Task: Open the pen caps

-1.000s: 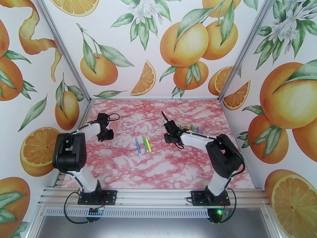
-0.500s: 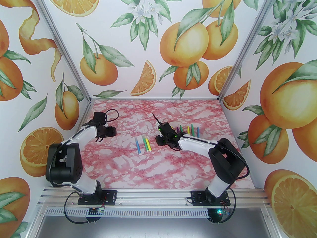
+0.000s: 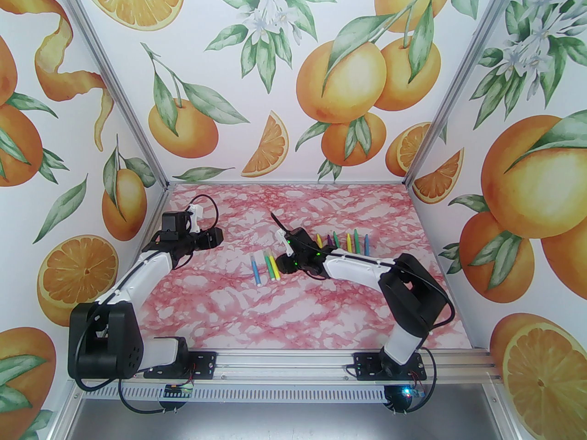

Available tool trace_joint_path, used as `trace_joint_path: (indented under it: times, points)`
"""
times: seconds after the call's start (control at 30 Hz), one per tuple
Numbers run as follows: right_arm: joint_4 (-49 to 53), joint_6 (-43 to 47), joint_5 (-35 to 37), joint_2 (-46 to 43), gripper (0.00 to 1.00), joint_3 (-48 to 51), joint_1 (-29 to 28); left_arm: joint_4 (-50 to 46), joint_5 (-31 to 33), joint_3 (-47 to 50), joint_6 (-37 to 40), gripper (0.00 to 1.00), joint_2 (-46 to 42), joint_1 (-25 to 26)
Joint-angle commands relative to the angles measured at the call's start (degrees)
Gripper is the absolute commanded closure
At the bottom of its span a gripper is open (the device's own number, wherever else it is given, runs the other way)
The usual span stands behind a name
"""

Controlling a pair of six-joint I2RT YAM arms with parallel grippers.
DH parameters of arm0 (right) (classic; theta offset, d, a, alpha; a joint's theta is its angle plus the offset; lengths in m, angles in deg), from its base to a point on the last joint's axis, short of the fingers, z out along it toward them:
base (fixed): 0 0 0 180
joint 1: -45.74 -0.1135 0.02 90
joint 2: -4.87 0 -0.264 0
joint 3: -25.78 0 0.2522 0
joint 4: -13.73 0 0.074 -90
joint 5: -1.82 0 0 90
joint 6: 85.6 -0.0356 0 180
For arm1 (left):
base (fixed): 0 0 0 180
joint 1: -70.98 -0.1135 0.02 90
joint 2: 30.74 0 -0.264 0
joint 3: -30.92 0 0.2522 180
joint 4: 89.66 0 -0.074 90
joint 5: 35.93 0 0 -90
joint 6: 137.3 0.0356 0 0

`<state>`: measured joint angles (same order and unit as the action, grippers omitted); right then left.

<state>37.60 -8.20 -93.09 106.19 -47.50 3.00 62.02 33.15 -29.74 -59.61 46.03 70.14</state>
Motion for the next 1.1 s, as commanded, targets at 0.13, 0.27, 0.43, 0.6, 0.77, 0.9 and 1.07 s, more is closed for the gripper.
trace_joint_path:
  times: [0.13, 0.27, 0.43, 0.6, 0.77, 0.9, 1.07]
  points:
    - [0.5, 0.5, -2.0, 3.5, 0.59, -3.5, -1.1, 8.0, -8.8, 2.7, -3.1, 0.3, -2.9, -0.3]
    - [1.5, 0.6, -1.7, 5.1, 0.6, -4.8, -1.8, 10.7, -11.6, 3.1, -4.0, 0.3, -3.1, -0.1]
    - [2.0, 0.5, -0.9, 6.6, 0.6, -5.8, -2.2, 14.0, -13.4, 3.9, -5.2, 0.3, -3.0, 0.2]
    - [3.5, -0.1, 1.6, 8.2, 0.6, -7.1, -2.3, 15.1, -13.2, 4.2, -5.4, 0.29, -3.7, 0.5]
    - [4.8, -0.2, 2.4, 9.7, 0.61, -8.1, -2.3, 14.4, -12.8, 4.2, -4.7, 0.29, -4.1, 0.6]
    - [4.9, -0.2, 2.3, 10.0, 0.61, -8.2, -2.5, 14.3, -12.6, 4.7, -4.5, 0.29, -4.4, 0.6]
    - [5.4, -0.2, 2.3, 10.2, 0.61, -8.4, -2.6, 14.2, -12.2, 5.0, -4.4, 0.29, -4.3, 0.6]
